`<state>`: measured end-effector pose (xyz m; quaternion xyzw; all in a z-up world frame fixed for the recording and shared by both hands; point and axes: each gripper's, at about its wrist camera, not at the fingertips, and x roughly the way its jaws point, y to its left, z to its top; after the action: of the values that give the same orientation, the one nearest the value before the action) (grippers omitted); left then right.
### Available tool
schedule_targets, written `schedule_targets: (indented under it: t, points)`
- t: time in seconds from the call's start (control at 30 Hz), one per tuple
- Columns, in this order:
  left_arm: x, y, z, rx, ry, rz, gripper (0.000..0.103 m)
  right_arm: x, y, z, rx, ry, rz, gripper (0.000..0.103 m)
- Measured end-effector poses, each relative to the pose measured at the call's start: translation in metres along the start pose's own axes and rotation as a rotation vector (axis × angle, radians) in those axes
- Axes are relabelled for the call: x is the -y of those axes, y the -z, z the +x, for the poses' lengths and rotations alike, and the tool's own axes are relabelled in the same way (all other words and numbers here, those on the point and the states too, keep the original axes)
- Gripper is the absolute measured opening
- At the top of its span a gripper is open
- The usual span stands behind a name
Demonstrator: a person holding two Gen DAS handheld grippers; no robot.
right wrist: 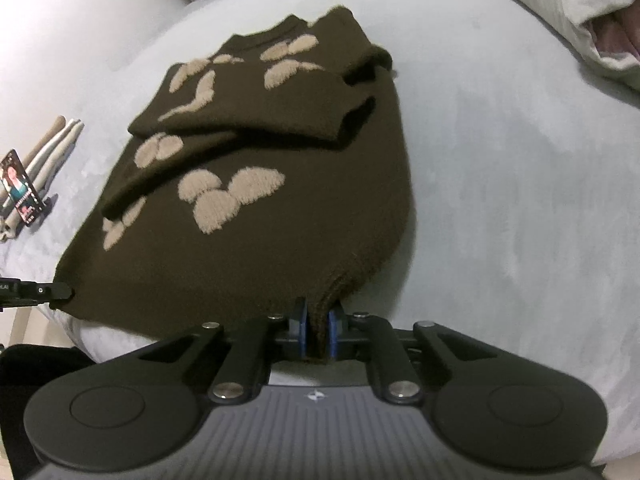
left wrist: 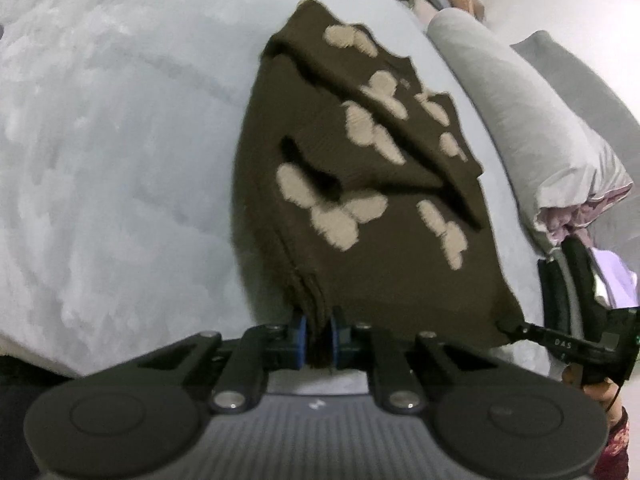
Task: Fold clothes
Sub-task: 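Grasp the sweater hem with the left tool while the right tool grasps it too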
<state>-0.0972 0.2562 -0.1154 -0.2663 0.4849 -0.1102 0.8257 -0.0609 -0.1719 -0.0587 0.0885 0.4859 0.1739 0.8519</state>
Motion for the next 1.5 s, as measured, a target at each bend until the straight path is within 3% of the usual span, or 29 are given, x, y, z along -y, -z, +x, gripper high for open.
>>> schedule_targets:
  t: [0.27, 0.53, 0.97, 1.2, 1.5]
  points:
    - [0.015, -0.032, -0.008, 0.093, 0.025, 0.005, 0.011, -0.005, -0.036, -0.009, 0.069, -0.023, -0.004, 0.011]
    - [0.013, -0.07, 0.007, 0.159, 0.007, -0.058, 0.011, 0.0, -0.075, -0.002, 0.116, -0.028, 0.041, 0.01]
    - [0.001, -0.118, 0.055, 0.17, -0.072, -0.096, 0.011, 0.019, -0.118, 0.052, 0.127, -0.019, 0.109, 0.01]
    - [-0.011, -0.126, 0.08, 0.171, -0.065, -0.133, 0.011, 0.035, -0.125, 0.079, 0.121, -0.041, 0.18, 0.01]
    - [-0.012, -0.133, 0.081, 0.158, -0.044, -0.129, 0.013, 0.04, -0.13, 0.082, 0.108, -0.055, 0.212, 0.009]
